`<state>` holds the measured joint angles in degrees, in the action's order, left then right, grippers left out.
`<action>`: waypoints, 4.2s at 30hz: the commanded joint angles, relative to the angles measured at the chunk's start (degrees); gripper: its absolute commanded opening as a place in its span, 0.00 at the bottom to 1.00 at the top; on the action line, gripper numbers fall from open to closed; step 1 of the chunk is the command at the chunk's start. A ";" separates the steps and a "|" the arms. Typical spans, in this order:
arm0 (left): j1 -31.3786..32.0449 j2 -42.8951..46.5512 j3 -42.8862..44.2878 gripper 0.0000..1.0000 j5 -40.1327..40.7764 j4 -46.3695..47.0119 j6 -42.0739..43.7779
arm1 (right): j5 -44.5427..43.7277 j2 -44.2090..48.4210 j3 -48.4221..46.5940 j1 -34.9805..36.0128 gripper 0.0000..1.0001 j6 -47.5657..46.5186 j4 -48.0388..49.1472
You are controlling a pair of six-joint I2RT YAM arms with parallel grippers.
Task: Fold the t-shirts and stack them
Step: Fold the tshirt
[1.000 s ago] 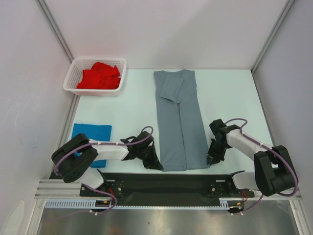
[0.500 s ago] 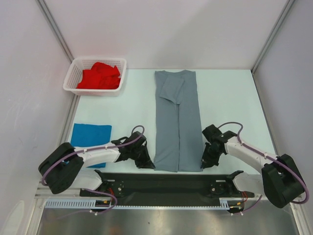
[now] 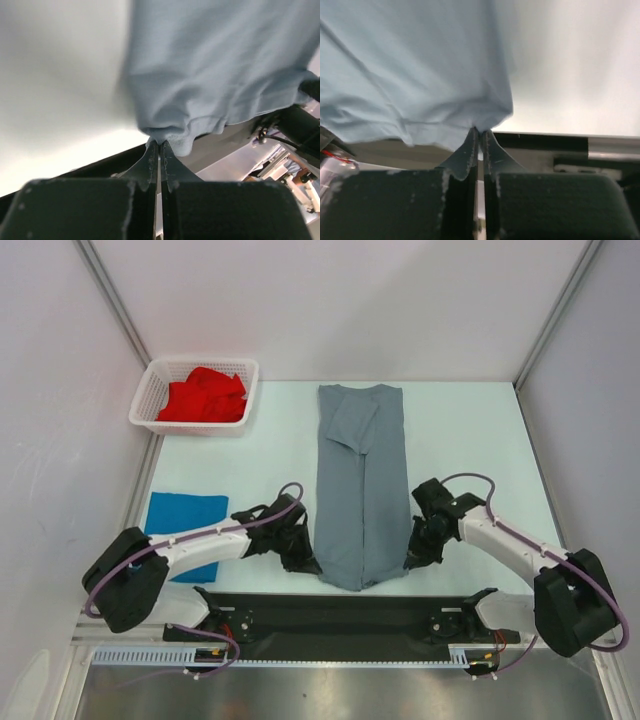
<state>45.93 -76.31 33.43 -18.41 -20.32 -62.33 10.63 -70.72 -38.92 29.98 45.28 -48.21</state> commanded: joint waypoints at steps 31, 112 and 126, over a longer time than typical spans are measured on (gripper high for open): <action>-22.73 -37.14 52.52 0.00 -7.42 -5.17 21.54 | 12.48 -43.62 -48.26 -21.36 0.00 -24.27 9.27; -27.91 -23.62 24.49 0.55 -24.56 24.35 35.52 | 28.21 -30.44 -22.96 -29.45 0.61 -26.03 22.63; -29.23 -27.13 26.24 0.59 -23.16 26.12 32.53 | 26.20 -31.84 -26.90 -29.45 0.68 -24.54 24.73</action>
<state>17.74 -104.49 57.93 -41.78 2.94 -29.93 37.89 -101.21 -62.04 0.43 20.84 -26.13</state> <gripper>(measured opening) 0.582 0.678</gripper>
